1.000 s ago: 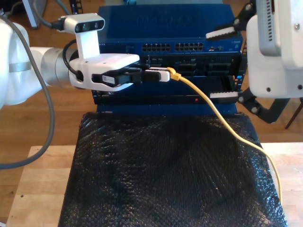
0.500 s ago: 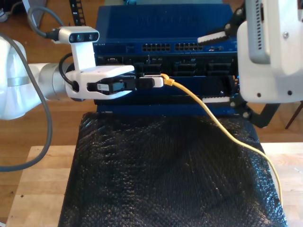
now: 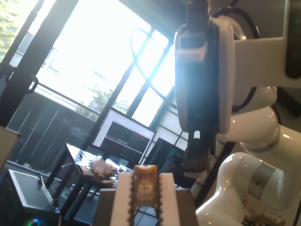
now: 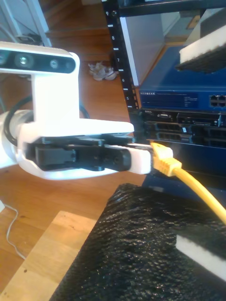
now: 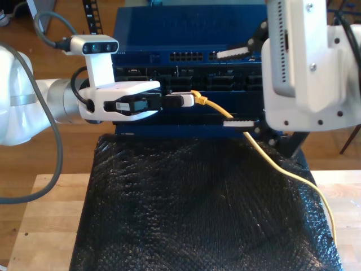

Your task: Grab the cable and plug it in

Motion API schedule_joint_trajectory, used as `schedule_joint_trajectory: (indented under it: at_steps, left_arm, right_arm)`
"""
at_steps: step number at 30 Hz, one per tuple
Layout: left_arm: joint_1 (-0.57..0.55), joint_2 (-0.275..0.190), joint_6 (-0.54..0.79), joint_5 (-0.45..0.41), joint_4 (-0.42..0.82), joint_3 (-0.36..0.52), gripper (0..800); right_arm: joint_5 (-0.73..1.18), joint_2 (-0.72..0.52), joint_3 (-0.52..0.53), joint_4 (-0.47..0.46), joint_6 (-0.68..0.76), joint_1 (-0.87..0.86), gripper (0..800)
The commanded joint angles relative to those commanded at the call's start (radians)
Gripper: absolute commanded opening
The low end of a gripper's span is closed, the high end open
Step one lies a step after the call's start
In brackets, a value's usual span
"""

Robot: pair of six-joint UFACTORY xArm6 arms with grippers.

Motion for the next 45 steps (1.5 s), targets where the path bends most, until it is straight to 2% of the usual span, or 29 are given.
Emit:
schedule_joint_trajectory:
  at_steps: [15, 23, 35, 41, 45]
  left_arm:
    - [-0.002, 0.005, -0.023, 0.031, -0.002, 0.002, 2]
    - [-0.002, 0.017, -0.021, 0.066, -0.025, 0.002, 2]
    - [-0.002, 0.020, -0.020, 0.091, -0.032, 0.002, 2]
    - [-0.002, 0.020, -0.020, 0.095, -0.032, 0.002, 2]
    - [-0.002, 0.020, -0.020, 0.101, -0.032, 0.002, 2]
  right_arm:
    - [-0.120, 0.020, 0.055, -0.003, -0.028, 0.091, 750]
    - [-0.187, 0.020, 0.077, -0.003, -0.043, 0.129, 721]
    - [-0.198, 0.020, 0.081, -0.003, -0.041, 0.133, 717]
    - [-0.218, 0.020, 0.081, -0.002, -0.040, 0.143, 641]
    - [-0.219, 0.021, 0.083, 0.000, -0.035, 0.143, 507]
